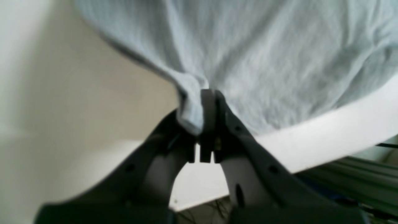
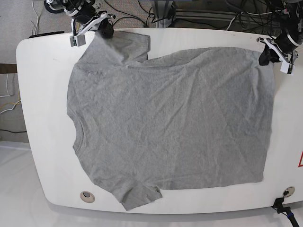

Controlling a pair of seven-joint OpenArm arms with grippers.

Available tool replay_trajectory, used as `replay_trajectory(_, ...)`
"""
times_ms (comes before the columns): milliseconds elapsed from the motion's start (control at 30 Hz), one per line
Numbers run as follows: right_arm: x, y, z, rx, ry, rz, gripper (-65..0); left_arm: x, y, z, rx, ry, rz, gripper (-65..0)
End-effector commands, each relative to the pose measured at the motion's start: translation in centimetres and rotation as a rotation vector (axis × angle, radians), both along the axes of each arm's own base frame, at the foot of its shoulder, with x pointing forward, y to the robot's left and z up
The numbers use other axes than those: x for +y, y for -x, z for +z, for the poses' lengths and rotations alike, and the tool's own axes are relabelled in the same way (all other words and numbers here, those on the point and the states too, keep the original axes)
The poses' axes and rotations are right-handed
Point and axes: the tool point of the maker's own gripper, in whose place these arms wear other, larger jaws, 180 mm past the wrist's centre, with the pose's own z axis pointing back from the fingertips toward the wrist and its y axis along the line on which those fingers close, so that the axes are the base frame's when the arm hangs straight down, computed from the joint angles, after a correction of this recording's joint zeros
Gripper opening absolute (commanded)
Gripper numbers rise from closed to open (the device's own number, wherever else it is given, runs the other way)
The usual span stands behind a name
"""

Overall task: Fold the T-shirt properly
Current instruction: 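Lift the held shirt edge with both grippers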

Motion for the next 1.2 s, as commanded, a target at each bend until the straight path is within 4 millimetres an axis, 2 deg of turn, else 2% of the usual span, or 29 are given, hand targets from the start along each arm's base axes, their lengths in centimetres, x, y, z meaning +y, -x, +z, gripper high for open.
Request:
replay_trajectory(0, -0.1, -1.9, 1.4, -0.076, 0.000, 0.006, -65.0, -0.3, -1.3, 2.1, -0.074, -0.011, -0.028, -65.0)
replay_trajectory(133, -0.4, -5.1, 2.6, -0.160, 0.023, 0.047, -65.0, -1.3, -4.0, 4.0, -0.167, -0.005, -0.041, -65.0)
replay_trajectory(433, 0.3, -11.6, 5.9, -0.318, 0.040, 0.114, -65.0, -1.1, -9.2, 7.7, -0.323, -0.004, -0.031, -65.0)
replay_trajectory(500, 0.3, -13.3, 6.8, -0.351, 0.047, 0.124, -65.0, -0.7, -9.8, 7.5, -0.325, 0.009, -0.015, -65.0)
replay_trajectory(633, 0.1, -15.9, 7.5, -0.384, 0.040, 0.121, -65.0, -0.2, -12.3, 6.0, -0.287, 0.070, 0.090, -65.0)
replay_trajectory(800, 0.1, -18.4, 7.6, -0.398, 0.021, 0.123, -65.0, 0.6, -13.5, 4.7, -0.255, 0.105, 0.147, -65.0)
replay_trajectory(1167, 1.9, -23.4, 8.1, -0.419, -0.038, 0.163, -65.0, 1.2, -16.5, 6.6, -0.318, 0.130, 0.170, -65.0)
